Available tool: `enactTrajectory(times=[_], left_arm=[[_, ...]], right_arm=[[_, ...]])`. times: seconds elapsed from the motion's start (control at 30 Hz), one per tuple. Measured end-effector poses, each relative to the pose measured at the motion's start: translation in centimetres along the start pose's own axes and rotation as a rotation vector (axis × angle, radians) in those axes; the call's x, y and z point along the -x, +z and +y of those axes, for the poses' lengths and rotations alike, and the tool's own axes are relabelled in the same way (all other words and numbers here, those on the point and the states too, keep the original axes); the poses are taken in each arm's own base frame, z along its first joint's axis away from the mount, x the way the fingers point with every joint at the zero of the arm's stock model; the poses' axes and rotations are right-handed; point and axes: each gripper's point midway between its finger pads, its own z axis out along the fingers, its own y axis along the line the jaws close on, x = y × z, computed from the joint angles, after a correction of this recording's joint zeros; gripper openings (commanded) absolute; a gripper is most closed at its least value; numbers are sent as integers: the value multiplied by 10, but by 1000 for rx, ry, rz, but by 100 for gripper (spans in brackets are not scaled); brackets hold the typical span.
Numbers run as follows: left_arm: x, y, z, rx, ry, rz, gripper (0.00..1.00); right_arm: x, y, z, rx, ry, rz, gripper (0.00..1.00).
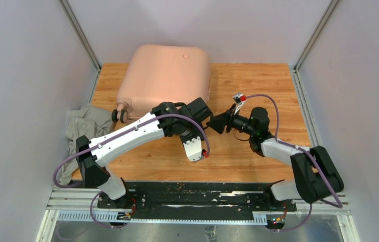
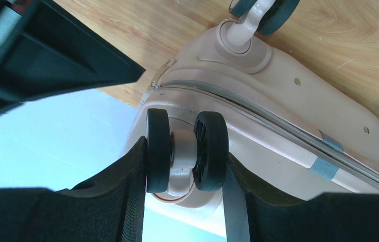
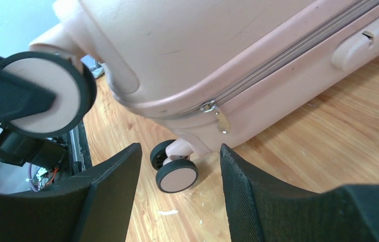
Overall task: Pack the luggage
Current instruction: Zip the luggage at the corner of the board.
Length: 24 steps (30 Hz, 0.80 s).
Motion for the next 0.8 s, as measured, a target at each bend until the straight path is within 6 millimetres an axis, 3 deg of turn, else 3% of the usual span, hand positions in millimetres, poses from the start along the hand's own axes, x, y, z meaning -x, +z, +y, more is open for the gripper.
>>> enactTrajectory(times=[0.1, 0.23, 0.37, 0.43, 0.57, 0.8], left_arm=[[0, -1, 0, 1, 4, 2, 0], [-1, -2, -2, 1, 7, 4, 0], [-1, -5, -4, 3, 15, 9, 0], [-3, -8, -5, 4, 19, 19, 0], [-7, -13, -6, 8, 21, 39, 0], [-11, -18, -5, 5, 21, 54, 0]], right_arm=[[-4, 14, -10, 28, 40, 25, 66], [-18, 28, -21, 67, 119, 47, 86], [-17, 43, -27, 130, 157, 39, 87], [-12, 49, -26, 169, 155, 31, 86], [-5, 54, -21, 243, 162, 19, 75], [-2, 54, -14, 311, 205, 12, 63]])
